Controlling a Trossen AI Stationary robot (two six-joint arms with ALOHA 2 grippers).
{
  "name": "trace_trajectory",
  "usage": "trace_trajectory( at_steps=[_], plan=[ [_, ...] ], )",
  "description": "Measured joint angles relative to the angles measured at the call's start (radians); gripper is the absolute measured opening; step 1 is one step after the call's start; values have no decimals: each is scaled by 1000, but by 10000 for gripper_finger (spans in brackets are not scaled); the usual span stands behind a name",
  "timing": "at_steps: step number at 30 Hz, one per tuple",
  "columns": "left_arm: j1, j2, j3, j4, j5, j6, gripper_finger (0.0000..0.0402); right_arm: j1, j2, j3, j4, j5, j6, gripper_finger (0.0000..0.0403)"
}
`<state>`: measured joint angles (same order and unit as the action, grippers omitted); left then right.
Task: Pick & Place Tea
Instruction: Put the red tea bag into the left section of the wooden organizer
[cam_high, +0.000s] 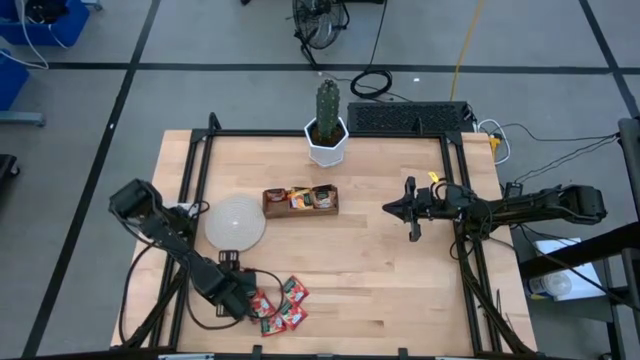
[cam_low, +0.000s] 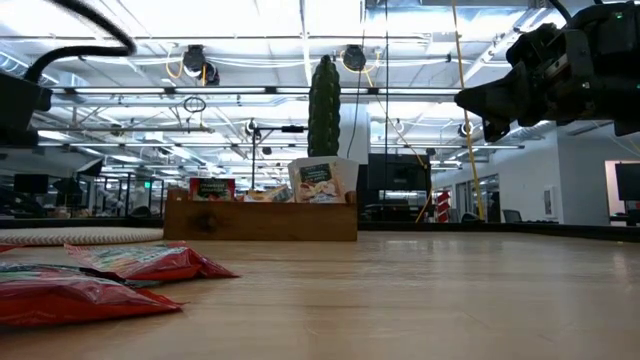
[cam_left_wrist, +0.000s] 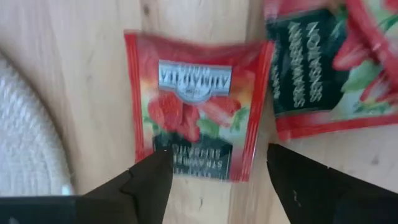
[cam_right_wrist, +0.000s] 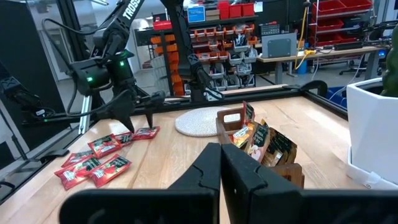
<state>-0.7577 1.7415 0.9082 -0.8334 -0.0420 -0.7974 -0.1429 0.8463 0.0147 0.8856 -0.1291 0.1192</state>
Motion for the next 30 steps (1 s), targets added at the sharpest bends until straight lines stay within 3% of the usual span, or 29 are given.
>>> trace_trajectory(
  at_steps=[14,20,27,30],
  plan=[
    [63,-2,-22,100,1,188,218,0,0,0,0,1,-3,0],
    [61,-2,-22,110,2,188,147,0,0,0,0,0,-3,0],
    [60,-2,-22,117,-46,150,22,0,0,0,0,-1,-3,0],
    [59,0,-22,113,-86,133,7,0,0,0,0,-2,-3,0]
  ],
)
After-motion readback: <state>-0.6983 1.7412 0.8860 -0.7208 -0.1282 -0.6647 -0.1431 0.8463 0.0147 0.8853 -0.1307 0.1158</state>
